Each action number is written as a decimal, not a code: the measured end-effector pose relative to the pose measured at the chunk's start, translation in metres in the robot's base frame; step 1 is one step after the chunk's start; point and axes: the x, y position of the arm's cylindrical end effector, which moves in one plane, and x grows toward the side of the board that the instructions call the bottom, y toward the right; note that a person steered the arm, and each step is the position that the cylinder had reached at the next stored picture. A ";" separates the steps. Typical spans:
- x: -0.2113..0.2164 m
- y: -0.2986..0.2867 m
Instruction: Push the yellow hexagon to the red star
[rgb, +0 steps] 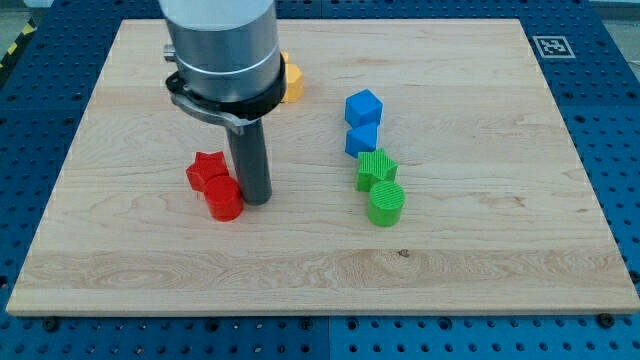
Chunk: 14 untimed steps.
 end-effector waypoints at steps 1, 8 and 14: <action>0.000 -0.020; -0.175 -0.053; -0.162 0.025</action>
